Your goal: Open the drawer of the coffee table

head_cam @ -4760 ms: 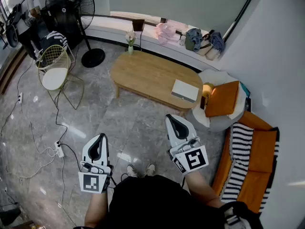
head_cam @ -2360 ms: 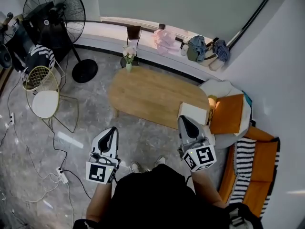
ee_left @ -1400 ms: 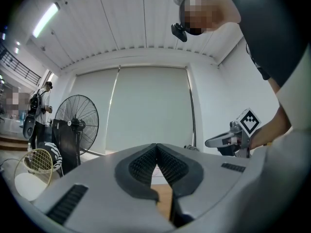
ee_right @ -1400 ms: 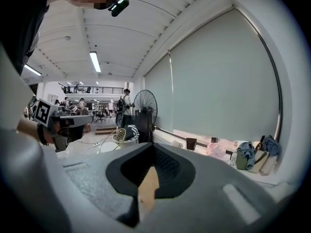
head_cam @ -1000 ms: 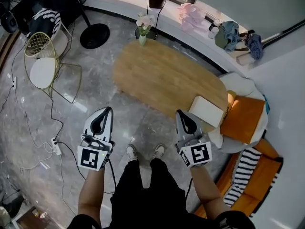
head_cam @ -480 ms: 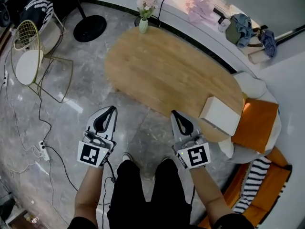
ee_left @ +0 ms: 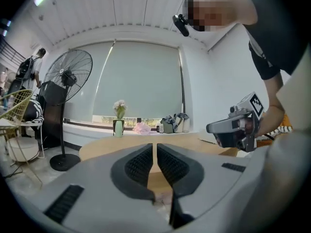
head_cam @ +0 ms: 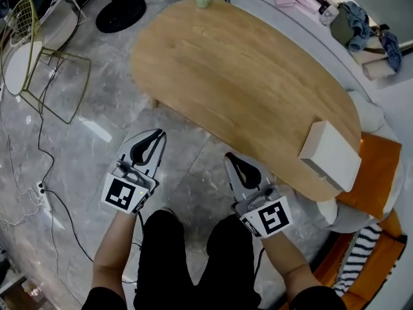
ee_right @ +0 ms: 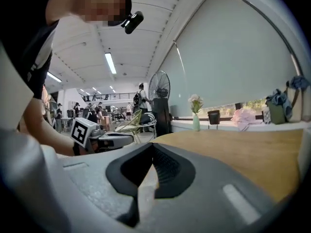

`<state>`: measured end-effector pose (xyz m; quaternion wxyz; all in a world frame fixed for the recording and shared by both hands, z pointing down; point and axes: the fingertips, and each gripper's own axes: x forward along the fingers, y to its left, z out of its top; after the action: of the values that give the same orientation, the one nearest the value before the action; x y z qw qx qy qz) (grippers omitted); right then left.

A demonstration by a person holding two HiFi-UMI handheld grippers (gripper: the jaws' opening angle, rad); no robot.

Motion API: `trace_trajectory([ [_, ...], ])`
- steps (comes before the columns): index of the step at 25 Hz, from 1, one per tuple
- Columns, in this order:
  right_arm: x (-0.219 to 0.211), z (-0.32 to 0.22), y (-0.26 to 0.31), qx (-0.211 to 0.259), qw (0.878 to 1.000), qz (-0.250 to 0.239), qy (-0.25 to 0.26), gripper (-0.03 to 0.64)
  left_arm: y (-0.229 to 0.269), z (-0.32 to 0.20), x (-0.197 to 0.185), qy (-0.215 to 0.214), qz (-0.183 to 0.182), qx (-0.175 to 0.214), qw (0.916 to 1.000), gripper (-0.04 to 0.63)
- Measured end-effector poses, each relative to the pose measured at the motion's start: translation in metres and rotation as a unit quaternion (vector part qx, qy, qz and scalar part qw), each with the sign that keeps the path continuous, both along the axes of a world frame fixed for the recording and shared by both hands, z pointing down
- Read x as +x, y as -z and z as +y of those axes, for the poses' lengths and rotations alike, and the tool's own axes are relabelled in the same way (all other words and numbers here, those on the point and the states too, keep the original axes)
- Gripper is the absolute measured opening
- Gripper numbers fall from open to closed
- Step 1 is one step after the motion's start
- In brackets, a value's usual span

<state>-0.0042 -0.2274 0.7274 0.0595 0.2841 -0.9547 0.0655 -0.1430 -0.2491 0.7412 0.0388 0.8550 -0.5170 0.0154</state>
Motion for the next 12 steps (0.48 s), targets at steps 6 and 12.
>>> trace_trajectory([
  [6,-0.026,0.007,-0.061,0.023,0.998,-0.027,0.050,0.005,-0.089,-0.004,0.010,-0.021,0.016,0.006,0.9996,0.011],
  [12,-0.039,0.010,-0.106,0.057,0.995,-0.039,0.071,0.005,-0.153,-0.020,0.010,-0.042,0.061,-0.002,0.9973,0.101],
])
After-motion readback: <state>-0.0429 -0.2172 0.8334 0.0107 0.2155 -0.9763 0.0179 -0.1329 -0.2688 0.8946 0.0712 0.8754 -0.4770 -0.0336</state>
